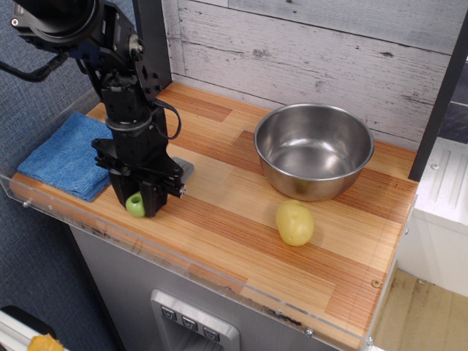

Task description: Pick up the green spatula and place it on the blue cloth

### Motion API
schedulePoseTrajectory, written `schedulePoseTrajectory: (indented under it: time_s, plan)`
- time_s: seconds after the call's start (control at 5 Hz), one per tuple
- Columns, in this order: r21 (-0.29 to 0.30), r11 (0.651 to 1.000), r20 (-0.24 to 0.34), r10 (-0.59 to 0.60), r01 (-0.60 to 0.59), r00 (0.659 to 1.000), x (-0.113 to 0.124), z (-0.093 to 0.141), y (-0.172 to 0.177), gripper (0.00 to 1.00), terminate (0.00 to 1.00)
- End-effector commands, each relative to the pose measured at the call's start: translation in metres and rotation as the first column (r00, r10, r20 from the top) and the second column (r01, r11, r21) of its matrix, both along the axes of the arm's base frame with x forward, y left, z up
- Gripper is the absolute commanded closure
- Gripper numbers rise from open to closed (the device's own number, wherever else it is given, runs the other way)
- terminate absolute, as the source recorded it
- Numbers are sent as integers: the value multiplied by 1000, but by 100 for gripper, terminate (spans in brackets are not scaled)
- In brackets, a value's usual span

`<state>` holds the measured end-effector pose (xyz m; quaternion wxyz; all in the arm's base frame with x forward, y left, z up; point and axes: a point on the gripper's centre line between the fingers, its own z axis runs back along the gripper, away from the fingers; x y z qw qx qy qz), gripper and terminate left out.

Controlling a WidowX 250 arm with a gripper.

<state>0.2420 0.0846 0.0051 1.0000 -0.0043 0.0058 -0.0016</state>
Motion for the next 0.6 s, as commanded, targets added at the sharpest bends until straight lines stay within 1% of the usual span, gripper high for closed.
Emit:
schedulePoseTrajectory:
  time_s: [0.0, 0.2, 0.4]
  plan:
    - [-13, 997, 196, -79, 83, 977, -6, 61, 14, 100, 0]
    - [-13, 999, 202, -32, 35, 979, -6, 70, 57, 100, 0]
    - [-28, 998, 189, 65, -61, 980, -8, 65, 103, 100, 0]
